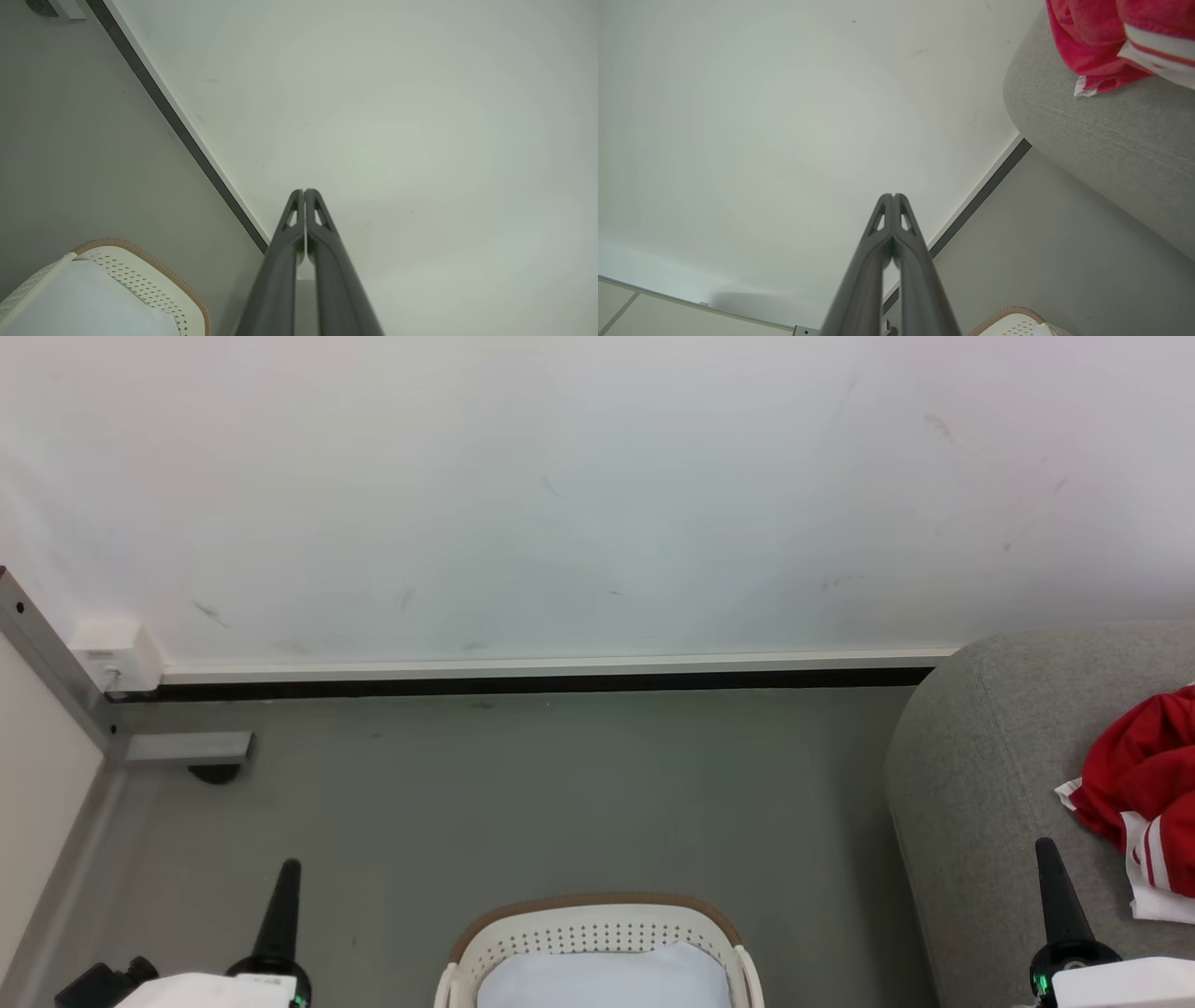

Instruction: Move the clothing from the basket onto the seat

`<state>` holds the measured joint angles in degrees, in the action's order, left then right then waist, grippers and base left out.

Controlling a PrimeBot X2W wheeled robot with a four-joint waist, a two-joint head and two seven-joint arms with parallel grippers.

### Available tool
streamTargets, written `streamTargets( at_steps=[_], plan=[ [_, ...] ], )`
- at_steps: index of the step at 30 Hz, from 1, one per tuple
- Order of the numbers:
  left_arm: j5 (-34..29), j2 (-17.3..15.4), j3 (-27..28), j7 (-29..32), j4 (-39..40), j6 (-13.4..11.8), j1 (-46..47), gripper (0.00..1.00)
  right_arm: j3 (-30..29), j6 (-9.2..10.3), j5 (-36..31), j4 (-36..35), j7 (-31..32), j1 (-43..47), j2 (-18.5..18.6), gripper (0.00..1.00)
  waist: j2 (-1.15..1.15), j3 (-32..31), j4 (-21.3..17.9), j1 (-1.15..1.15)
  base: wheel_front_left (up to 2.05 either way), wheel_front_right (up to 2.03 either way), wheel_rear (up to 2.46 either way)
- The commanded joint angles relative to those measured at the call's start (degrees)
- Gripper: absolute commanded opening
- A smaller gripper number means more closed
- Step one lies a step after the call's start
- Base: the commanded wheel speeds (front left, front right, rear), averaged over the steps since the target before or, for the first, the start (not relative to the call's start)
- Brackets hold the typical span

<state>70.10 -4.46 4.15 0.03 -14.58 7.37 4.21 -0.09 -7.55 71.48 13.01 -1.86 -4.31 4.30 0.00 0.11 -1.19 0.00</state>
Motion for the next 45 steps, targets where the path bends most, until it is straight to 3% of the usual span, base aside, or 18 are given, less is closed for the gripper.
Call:
streamTargets(
  at_steps=[1,45],
  plan=[
    [1.88,-0.06,0.44,0.59,0.5,0.13,0.95,0.0,-0.38,0.06,1.58,-0.14,0.41,-0.95,0.6,0.0,0.0,0.0,0.04,0.0,0.0,0.0,0.0],
    [19.76,1.33,2.27,5.92,0.55,0.2,2.2,0.0,-3.85,0.12,19.98,0.86,5.99,-1.85,0.33,0.0,0.0,0.03,0.99,0.0,0.0,0.0,0.0]
  ],
)
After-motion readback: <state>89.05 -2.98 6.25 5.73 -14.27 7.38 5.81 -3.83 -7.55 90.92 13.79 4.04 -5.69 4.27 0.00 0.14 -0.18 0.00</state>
